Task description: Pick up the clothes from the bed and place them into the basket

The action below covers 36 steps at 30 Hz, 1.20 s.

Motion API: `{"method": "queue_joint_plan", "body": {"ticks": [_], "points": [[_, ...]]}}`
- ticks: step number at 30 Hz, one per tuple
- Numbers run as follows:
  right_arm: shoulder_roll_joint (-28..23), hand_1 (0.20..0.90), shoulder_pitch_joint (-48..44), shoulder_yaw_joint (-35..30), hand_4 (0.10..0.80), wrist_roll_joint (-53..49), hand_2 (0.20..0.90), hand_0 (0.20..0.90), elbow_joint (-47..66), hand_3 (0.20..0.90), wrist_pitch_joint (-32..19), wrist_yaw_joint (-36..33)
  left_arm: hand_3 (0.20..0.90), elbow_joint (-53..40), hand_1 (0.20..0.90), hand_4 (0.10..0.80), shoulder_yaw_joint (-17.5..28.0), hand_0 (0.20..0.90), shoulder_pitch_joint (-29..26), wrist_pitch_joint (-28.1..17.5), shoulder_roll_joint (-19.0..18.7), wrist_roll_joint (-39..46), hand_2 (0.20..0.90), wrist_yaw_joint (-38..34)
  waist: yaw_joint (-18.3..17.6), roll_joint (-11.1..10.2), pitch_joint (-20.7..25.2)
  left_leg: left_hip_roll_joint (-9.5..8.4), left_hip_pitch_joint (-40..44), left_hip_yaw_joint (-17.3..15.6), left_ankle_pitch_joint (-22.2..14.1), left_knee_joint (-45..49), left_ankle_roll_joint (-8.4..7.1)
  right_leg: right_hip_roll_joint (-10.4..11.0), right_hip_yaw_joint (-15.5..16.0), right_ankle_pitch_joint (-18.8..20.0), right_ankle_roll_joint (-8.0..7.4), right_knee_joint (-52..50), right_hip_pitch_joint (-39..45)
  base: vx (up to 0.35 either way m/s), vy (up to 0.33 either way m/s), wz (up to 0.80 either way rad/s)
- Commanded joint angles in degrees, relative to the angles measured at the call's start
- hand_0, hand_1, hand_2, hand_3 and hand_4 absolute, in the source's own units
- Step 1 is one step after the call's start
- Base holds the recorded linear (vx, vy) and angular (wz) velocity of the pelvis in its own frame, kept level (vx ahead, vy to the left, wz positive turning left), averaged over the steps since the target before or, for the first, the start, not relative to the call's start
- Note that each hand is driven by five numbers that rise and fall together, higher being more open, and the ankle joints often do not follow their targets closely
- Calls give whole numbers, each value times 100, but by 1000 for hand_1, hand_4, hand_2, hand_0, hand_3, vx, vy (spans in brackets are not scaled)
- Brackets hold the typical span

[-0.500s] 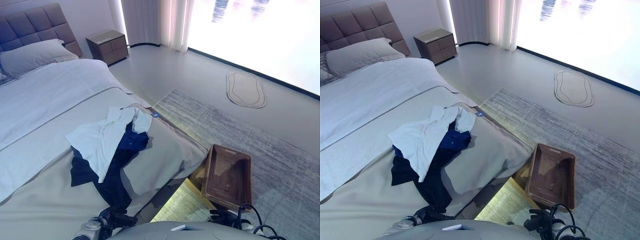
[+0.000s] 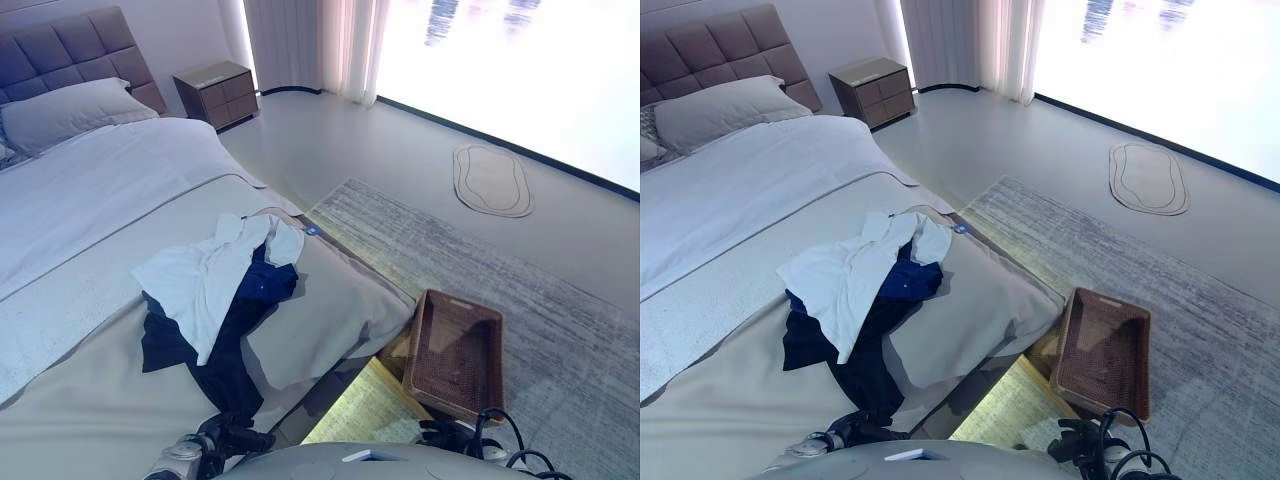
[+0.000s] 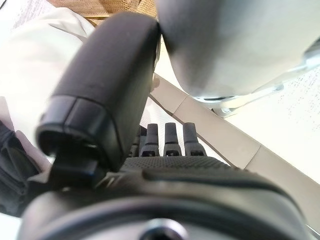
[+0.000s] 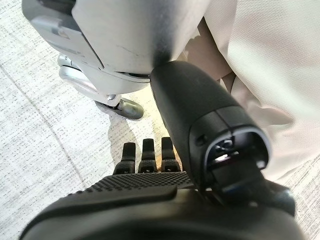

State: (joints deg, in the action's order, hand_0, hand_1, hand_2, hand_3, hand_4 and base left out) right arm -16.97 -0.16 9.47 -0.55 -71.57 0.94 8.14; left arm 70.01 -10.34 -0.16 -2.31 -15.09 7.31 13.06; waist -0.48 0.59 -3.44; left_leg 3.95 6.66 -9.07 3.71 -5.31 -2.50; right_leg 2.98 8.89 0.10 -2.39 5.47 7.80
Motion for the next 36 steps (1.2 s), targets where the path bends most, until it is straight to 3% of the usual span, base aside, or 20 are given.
{"method": "queue_joint_plan", "body": {"ticks": [1, 6, 8, 12, 14, 16, 18, 19, 20, 24, 28, 29, 36], "points": [[111, 900, -248, 18, 800, -427, 900, 900, -155, 900, 4, 21, 900, 152, 900, 800, -19, 900, -320, -25, -29, 34, 900, 17, 44, -77, -139, -408, 190, 14, -807, 147, 335, 17, 342, -351, -80, -452, -73, 37, 15, 0], [140, 900, -221, -522, 800, -1528, 900, 900, -217, 900, 121, -839, 900, 185, 900, 800, 5, 900, -255, -62, -3, 135, 900, 18, 28, -52, -109, -433, 231, 20, -857, 189, 362, 19, 310, -384, -79, -495, -47, 48, 26, 0], [96, 900, -237, -873, 800, -1898, 900, 900, -232, 900, 7, -1956, 900, 171, 900, 800, 6, 900, -229, -51, -3, 235, 900, 19, 30, -25, -120, -440, 237, 20, -878, 209, 391, 23, 286, -405, -78, -540, -55, 27, 37, -2], [-6, 900, -344, -1474, 800, -2822, 900, 900, 52, 900, -549, -3152, 900, 220, 900, 800, -19, 900, -168, -98, -21, 386, 900, -26, 55, -2, -175, -447, 276, 48, -896, 172, 423, 27, 269, -421, -88, -592, -56, 10, 16, -1], [0, 900, -403, -1568, 800, -2809, 900, 900, 387, 900, -952, -3053, 900, 231, 900, 800, -2, 900, -111, -119, -13, 398, 900, -40, 95, 13, -200, -464, 299, 97, -901, 142, 438, 37, 275, -433, -84, -603, -36, 41, 50, 0], [48, 900, -466, -1365, 800, -2655, 900, 900, 1035, 900, -1052, -2821, 900, 167, 900, 800, -13, 900, -12, -146, 12, 443, 900, -81, 142, 14, -219, -488, 286, 164, -912, 151, 451, 62, 289, -455, -74, -624, -35, 32, 68, 1], [51, 900, -510, -932, 800, -2464, 900, 900, 1946, 900, -894, -2171, 900, 44, 900, 800, -20, 900, 87, -178, 37, 483, 900, -118, 211, -8, -262, -515, 202, 251, -934, 219, 469, 120, 343, -508, -61, -713, -87, 1, 86, 3], [51, 900, -510, -932, 800, -2463, 900, 900, 1948, 900, -893, -2172, 900, 43, 900, 800, -19, 900, 86, -177, 37, 483, 900, -118, 209, -10, -245, -516, 176, 252, -926, 223, 469, 120, 346, -495, -60, -706, -107, -36, 103, 12], [-42, 900, -559, -613, 800, -2067, 900, 900, 2352, 900, -939, -1617, 900, -72, 900, 800, -73, 900, 124, -183, 40, 510, 900, -125, 299, -39, -289, -542, 58, 327, -927, 301, 482, 171, 433, -520, -52, -771, -172, -35, 65, 18], [-325, 900, -749, -167, 800, -1067, 900, 900, 2628, 900, -1170, -1243, 900, -262, 900, 800, -148, 900, 120, -151, 7, 538, 900, -85, 494, -84, -354, -592, -166, 466, -905, 415, 492, 240, 616, -522, -43, -822, -281, -38, 89, 39], [-853, 900, -1325, 485, 800, 533, 900, 900, 2957, 900, -1212, -1738, 900, -500, 900, 800, -411, 900, 112, -171, -56, 620, 900, -98, 877, -123, -540, -675, -517, 739, -870, 623, 518, 340, 897, -528, -30, -950, -447, -48, 97, 56], [-1055, 900, -1880, 819, 800, 821, 900, 900, 3044, 900, -953, -2078, 900, -581, 900, 800, -514, 900, 23, -235, -111, 609, 900, -102, 1093, -147, -718, -719, -732, 912, -824, 717, 530, 387, 1007, -521, -31, -1056, -562, -120, 21, 66], [-1184, 900, -4014, 1606, 800, 1649, 900, 900, 3173, 900, -175, -3598, 900, -677, 900, 800, -720, 900, -305, -367, -519, 818, 900, -202, 1871, -269, -1443, -775, -1477, 1545, -664, 890, 508, 587, 1416, -485, -104, -1565, -950, -64, -46, 66]]}}
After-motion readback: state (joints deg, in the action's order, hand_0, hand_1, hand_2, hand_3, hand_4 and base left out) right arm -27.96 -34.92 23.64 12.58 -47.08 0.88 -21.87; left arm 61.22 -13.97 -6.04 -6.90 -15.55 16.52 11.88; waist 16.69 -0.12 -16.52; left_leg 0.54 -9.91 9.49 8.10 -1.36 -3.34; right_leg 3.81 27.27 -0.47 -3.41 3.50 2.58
